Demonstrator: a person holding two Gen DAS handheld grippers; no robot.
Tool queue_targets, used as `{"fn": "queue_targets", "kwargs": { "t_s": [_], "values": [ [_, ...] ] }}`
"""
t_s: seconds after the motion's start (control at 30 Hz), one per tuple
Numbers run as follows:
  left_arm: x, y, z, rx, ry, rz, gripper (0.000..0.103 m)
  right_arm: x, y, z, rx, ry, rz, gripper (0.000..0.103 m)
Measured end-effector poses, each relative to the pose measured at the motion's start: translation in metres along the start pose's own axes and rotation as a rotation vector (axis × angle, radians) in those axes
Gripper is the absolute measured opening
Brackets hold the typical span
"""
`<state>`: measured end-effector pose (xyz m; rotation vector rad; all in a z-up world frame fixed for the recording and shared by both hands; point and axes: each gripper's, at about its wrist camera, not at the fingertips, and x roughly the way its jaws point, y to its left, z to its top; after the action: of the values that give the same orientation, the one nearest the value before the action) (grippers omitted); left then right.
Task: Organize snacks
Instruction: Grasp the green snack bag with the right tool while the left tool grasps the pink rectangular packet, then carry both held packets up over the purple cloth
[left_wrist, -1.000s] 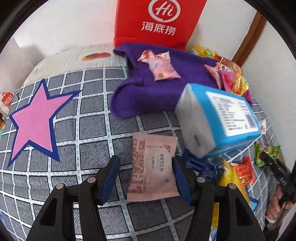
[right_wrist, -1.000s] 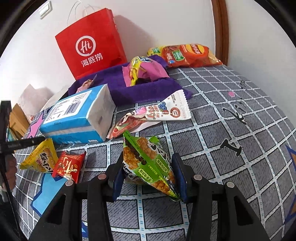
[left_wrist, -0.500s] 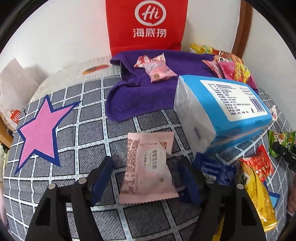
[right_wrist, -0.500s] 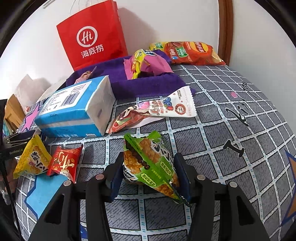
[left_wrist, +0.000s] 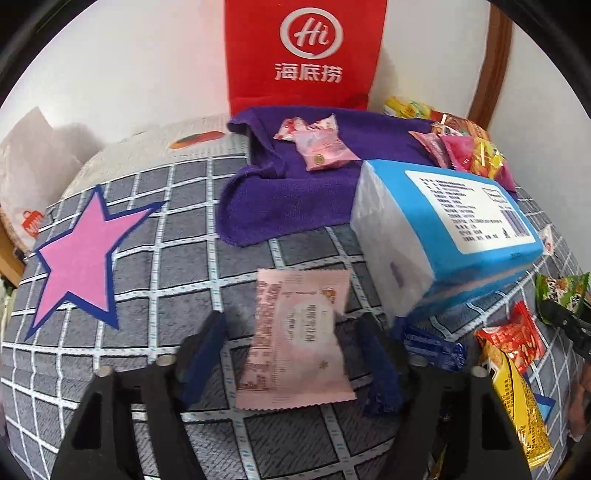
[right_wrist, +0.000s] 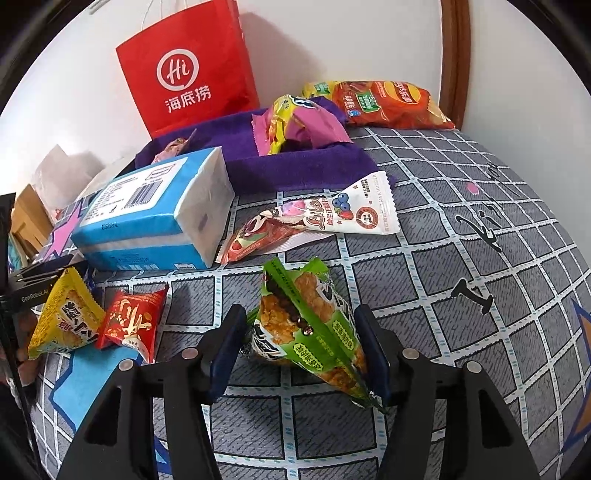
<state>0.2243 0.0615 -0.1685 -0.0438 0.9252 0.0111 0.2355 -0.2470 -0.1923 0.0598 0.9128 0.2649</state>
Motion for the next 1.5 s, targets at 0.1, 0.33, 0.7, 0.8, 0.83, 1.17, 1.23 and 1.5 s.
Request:
{"fn": "queue_targets", "kwargs": {
  "t_s": [0.1,0.33,0.7,0.8,0.83,1.17,1.23,1.5],
  "values": [
    [-0.002,0.005,0.0,-0.026,-0.015,-0.022,0.041,-0.001,0.002,-0.001,-0.006,-0.005,-0.027,0.057],
    [-0.004,0.004,0.0,-0.018,-0.034,-0.053,0.038,-0.007,-0.01,-0.002,0.049,-0.033,0.002,0.047],
    [-0.015,0.013,0.003,-0.05,-0.075,-0.089,0.038,-0.023,-0.01,-0.006,0.056,-0.099,0.032,0.047],
    [-0.016,0.017,0.003,-0.074,-0.074,-0.103,0.038,-0.036,-0.003,0.0,0.062,-0.122,0.083,0.047],
    [-0.016,0.018,0.003,-0.079,-0.075,-0.101,0.038,-0.043,0.001,0.005,0.065,-0.142,0.107,0.047],
    [-0.023,0.031,0.008,-0.126,-0.099,-0.096,0.038,-0.087,0.05,0.082,-0.04,-0.296,0.151,0.047],
    [-0.031,0.036,0.014,-0.139,-0.119,-0.089,0.038,-0.09,0.057,0.097,-0.054,-0.292,0.162,0.047],
    [-0.081,0.04,0.076,-0.157,-0.129,-0.184,0.038,-0.098,0.09,0.169,-0.132,-0.247,0.167,0.047]
  ]
}}
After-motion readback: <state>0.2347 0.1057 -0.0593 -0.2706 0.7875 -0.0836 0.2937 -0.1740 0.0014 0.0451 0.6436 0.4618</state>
